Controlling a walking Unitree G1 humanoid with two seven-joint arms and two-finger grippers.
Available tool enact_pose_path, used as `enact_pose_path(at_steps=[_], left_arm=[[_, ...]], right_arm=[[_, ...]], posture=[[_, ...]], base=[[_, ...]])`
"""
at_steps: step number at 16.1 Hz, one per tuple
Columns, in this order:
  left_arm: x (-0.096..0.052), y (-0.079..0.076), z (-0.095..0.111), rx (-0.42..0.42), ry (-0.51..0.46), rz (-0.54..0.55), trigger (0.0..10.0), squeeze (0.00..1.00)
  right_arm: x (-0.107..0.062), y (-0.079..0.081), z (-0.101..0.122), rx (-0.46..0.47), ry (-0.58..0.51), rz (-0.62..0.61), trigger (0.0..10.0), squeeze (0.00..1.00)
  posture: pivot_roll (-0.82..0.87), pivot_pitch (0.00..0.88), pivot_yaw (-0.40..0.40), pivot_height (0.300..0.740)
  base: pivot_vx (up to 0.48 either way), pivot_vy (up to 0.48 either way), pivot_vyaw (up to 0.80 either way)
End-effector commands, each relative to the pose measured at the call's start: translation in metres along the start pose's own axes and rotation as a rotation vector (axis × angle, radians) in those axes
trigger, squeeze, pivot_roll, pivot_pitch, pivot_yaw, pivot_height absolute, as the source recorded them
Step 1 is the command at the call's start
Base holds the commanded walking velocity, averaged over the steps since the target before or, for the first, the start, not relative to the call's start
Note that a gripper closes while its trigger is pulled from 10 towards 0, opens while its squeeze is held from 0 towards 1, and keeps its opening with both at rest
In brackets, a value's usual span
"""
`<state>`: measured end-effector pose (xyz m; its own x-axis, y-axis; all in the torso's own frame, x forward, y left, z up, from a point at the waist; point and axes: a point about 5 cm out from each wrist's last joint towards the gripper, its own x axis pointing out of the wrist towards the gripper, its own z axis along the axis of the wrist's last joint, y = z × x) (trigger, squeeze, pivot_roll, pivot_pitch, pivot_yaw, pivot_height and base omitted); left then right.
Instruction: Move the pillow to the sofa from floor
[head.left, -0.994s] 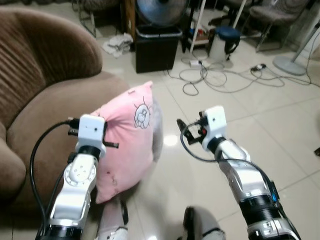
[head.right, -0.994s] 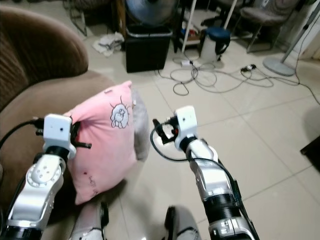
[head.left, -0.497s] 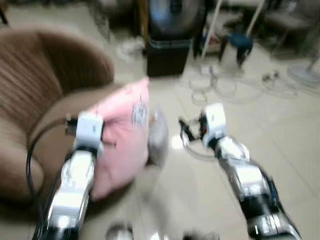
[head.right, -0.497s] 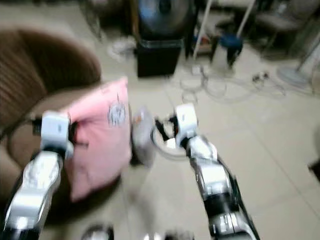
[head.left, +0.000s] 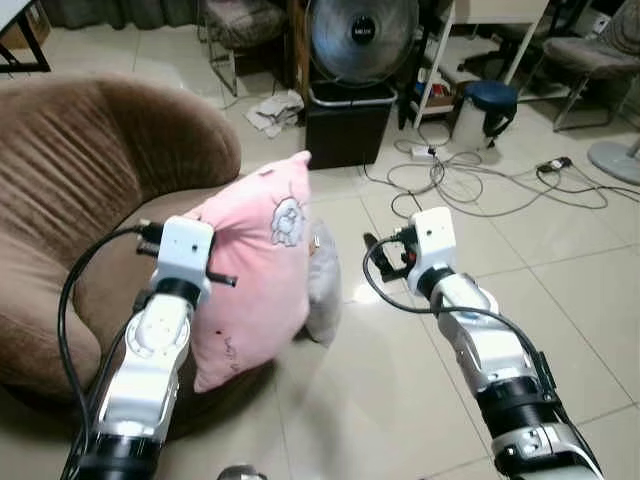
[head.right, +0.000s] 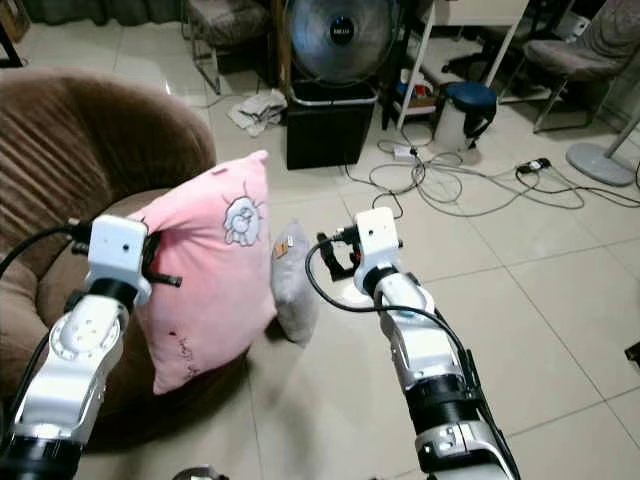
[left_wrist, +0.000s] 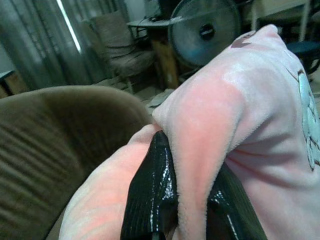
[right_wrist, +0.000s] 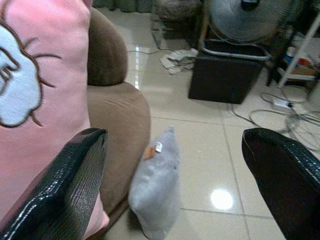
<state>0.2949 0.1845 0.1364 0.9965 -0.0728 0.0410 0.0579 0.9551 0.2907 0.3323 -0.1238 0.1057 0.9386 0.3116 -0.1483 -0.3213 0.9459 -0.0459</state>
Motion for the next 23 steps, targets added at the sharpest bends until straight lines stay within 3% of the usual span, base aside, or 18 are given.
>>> enact_pose_path(at_steps=[1, 3, 8, 13, 17, 20, 23], left_arm=[[0.005, 0.0, 0.014, 0.0, -0.066, -0.022, 10.0, 0.0], [0.008, -0.004, 0.019, 0.006, -0.087, -0.049, 10.0, 0.0], [-0.003, 0.002, 0.014, 0.003, -0.072, -0.036, 10.0, 0.0], [-0.005, 0.003, 0.014, 0.026, -0.07, -0.038, 10.0, 0.0], [-0.002, 0.004, 0.015, 0.021, -0.073, -0.036, 10.0, 0.0], [-0.002, 0.005, 0.016, 0.028, -0.075, -0.037, 10.0, 0.0], [-0.004, 0.008, 0.015, 0.042, -0.071, -0.034, 10.0, 0.0]], right_arm=[[0.001, -0.006, 0.005, -0.022, -0.021, -0.029, 10.0, 0.0], [-0.002, -0.011, 0.007, 0.025, -0.055, -0.066, 10.0, 0.0], [0.001, -0.001, 0.009, -0.024, -0.066, -0.012, 10.0, 0.0], [0.003, -0.011, 0.013, 0.024, -0.085, -0.074, 10.0, 0.0], [0.0, -0.006, 0.009, -0.024, -0.071, -0.021, 10.0, 0.0], [0.0, -0.001, 0.004, -0.039, -0.052, 0.008, 10.0, 0.0], [0.001, 0.003, 0.002, 0.008, -0.047, 0.019, 10.0, 0.0]], posture=[[0.14, 0.0, -0.031, 0.74], [0.15, 0.0, -0.031, 0.74], [0.18, 0.0, -0.057, 0.74], [0.19, 0.0, -0.067, 0.74], [0.18, 0.0, -0.058, 0.74], [0.19, 0.0, -0.067, 0.74], [0.2, 0.0, -0.072, 0.74]], base=[[0.0, 0.0, 0.0], [0.0, 0.0, 0.0], [0.219, 0.0, 0.57], [0.279, 0.0, 0.16], [0.282, 0.0, 0.0], [0.284, 0.0, 0.8], [0.286, 0.0, 0.8]])
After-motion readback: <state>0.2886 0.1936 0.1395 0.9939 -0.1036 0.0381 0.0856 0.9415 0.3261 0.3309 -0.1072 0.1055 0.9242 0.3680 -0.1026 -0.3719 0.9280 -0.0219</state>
